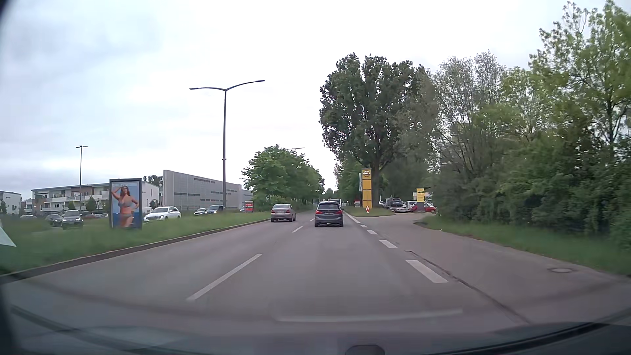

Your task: Follow the waypoints while adhering to traffic rules and regulations

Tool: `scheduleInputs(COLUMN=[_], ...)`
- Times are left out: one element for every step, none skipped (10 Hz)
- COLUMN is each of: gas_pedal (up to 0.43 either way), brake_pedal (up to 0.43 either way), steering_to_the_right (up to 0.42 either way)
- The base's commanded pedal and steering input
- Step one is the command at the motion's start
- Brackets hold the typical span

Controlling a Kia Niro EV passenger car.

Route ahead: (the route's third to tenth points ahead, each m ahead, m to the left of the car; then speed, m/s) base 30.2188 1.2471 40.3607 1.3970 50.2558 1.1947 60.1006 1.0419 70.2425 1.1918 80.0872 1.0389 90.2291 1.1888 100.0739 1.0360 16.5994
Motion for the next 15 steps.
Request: scheduleInputs(gas_pedal=[0.28,0.28,0.28,0.28,0.28,0.28,0.28,0.268,0.24,0.228,0.209,0.209,0.209,0.209,0.197], brake_pedal=[0.0,0.0,0.0,0.0,0.0,0.0,0.0,0.0,0.0,0.0,0.0,0.0,0.0,0.0,0.0], steering_to_the_right=[0.001,0.001,0.001,0.001,0.001,0.001,0.001,0.001,0.001,0.001,0.001,0.001,0.001,0.001,0.001])
